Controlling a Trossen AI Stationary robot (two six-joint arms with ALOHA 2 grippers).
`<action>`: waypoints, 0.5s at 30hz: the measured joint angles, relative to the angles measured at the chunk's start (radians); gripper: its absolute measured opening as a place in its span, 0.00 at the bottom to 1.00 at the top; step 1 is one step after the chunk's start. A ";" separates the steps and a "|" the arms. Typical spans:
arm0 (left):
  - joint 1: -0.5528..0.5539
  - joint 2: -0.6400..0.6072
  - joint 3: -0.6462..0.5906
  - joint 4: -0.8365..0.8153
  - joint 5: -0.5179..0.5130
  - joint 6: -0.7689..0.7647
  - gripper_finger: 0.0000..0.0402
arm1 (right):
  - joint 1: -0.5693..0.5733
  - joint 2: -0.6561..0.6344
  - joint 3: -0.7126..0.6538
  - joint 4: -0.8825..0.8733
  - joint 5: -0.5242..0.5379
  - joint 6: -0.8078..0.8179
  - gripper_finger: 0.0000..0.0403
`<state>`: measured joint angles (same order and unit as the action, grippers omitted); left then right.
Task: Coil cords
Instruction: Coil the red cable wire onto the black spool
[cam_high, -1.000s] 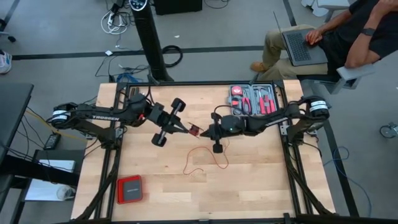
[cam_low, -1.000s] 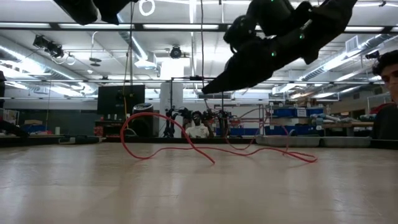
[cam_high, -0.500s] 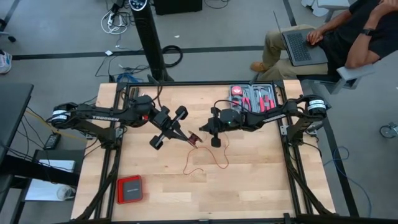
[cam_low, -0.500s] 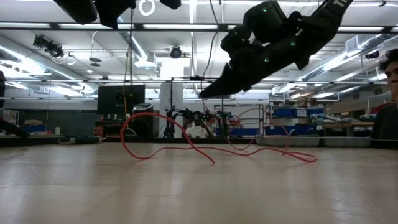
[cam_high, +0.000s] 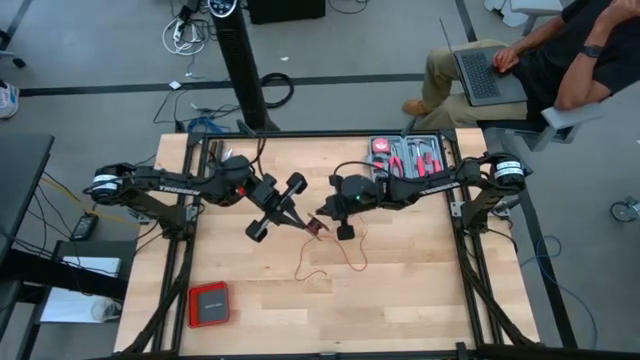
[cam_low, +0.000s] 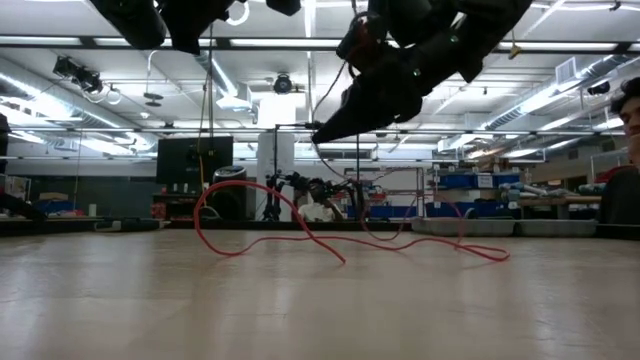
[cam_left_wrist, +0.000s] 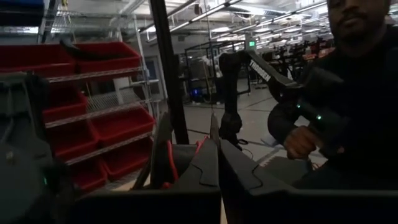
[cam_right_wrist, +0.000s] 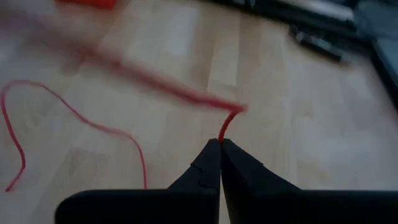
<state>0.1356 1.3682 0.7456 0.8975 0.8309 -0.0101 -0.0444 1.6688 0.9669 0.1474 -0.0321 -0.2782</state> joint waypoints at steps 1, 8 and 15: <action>0.000 0.000 0.000 0.001 0.007 -0.002 0.00 | 0.000 0.000 0.000 -0.013 0.006 0.015 0.04; 0.000 0.000 0.000 -0.003 0.088 -0.072 0.00 | -0.003 0.000 0.000 -0.086 -0.125 0.135 0.22; 0.000 0.000 0.000 -0.001 0.137 -0.106 0.00 | 0.005 -0.018 0.000 -0.236 -0.469 0.219 0.29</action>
<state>0.1352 1.3682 0.7456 0.8968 0.9681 -0.1163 -0.0390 1.6505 0.9668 -0.0886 -0.5007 -0.0595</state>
